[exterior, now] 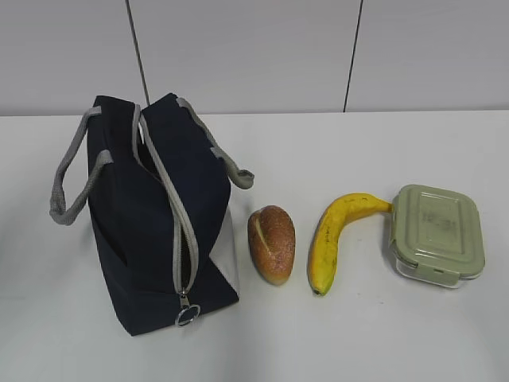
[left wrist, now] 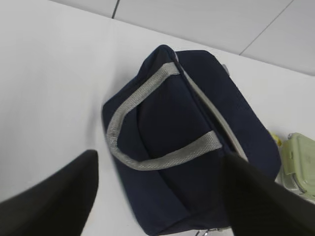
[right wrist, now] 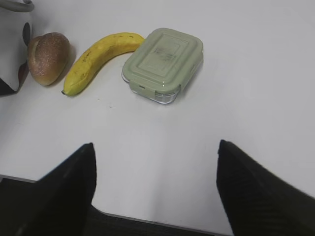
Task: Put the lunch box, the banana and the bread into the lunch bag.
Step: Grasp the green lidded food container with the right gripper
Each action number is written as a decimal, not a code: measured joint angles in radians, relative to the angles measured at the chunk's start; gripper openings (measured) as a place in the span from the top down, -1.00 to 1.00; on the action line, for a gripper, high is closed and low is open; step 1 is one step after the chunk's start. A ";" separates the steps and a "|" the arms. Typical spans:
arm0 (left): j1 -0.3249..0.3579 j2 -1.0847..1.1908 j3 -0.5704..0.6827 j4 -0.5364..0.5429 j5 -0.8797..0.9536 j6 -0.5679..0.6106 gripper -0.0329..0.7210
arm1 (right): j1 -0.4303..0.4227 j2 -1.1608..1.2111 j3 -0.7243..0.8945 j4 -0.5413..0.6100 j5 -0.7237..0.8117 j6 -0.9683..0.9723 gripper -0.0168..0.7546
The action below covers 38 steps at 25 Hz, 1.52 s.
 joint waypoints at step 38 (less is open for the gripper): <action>-0.128 0.921 -0.599 -0.062 0.353 -0.006 -0.26 | 0.000 0.000 0.000 0.000 0.000 0.000 -0.50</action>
